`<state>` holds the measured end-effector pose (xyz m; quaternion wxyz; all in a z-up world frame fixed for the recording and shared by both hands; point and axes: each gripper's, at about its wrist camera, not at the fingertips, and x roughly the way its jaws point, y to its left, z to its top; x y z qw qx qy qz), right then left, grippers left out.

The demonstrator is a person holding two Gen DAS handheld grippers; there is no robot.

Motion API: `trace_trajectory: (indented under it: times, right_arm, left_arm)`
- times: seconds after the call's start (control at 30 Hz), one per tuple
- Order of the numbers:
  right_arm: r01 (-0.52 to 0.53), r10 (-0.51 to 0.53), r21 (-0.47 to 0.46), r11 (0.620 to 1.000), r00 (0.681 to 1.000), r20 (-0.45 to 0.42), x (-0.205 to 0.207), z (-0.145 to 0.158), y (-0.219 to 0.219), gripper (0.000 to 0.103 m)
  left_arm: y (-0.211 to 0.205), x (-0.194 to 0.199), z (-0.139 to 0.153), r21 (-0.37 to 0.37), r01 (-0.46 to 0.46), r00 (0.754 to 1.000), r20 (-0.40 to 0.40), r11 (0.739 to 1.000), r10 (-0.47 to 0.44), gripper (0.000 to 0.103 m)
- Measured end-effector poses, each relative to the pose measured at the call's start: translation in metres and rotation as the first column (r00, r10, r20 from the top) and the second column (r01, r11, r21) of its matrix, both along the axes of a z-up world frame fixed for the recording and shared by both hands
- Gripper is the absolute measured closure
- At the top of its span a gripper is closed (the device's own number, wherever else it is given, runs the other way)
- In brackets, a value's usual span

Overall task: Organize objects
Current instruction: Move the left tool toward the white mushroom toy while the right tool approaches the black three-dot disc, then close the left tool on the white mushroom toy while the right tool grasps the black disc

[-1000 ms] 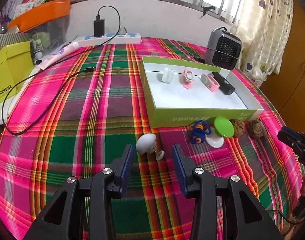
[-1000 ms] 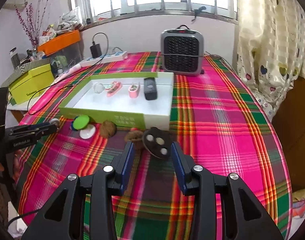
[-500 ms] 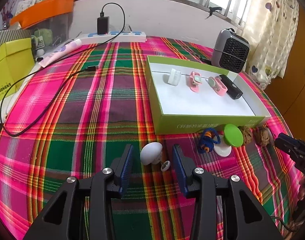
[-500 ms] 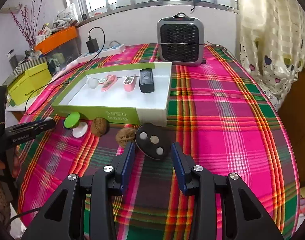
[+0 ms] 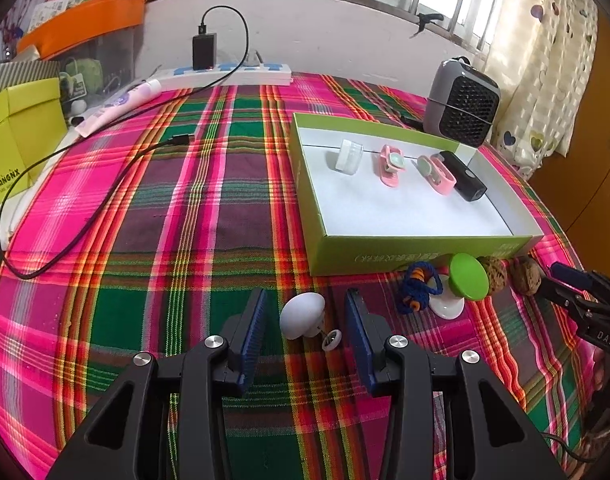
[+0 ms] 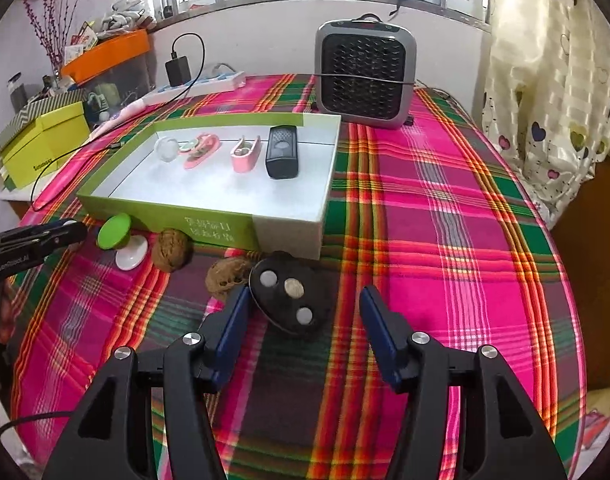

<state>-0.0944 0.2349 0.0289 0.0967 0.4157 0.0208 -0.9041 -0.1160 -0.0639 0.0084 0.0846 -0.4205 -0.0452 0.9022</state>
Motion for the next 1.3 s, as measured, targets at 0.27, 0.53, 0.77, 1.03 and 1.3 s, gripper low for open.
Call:
trace_trajectory:
  times: [0.27,0.53,0.77,1.03,1.3]
  right_arm:
    - [-0.029,0.028,0.045,0.999,0.999,0.028,-0.005,-0.006,-0.002,0.046]
    - [-0.053,0.050,0.059,0.997,0.998,0.041,-0.017,-0.008,-0.004,0.046]
    - [-0.051,0.048,0.056,0.997,0.998,0.041,-0.019,-0.008,-0.004,0.047]
    - [-0.049,0.047,0.053,0.997,0.998,0.034,-0.019,-0.007,-0.003,0.061]
    - [-0.047,0.045,0.055,0.997,0.998,0.033,-0.019,-0.006,-0.004,0.064]
  left_arm:
    - [0.002,-0.002,0.000,-0.018,0.001,1.000,-0.001,1.000,-0.001,0.065]
    - [0.004,-0.003,-0.001,-0.037,-0.003,1.000,-0.002,0.999,0.003,0.065]
    - [0.006,-0.003,-0.001,-0.054,-0.008,1.000,-0.003,0.999,0.008,0.065]
    - [0.005,-0.003,-0.001,-0.061,-0.023,1.000,-0.004,0.998,0.023,0.076]
    - [0.004,-0.003,-0.001,-0.061,-0.020,1.000,-0.003,0.998,0.020,0.083]
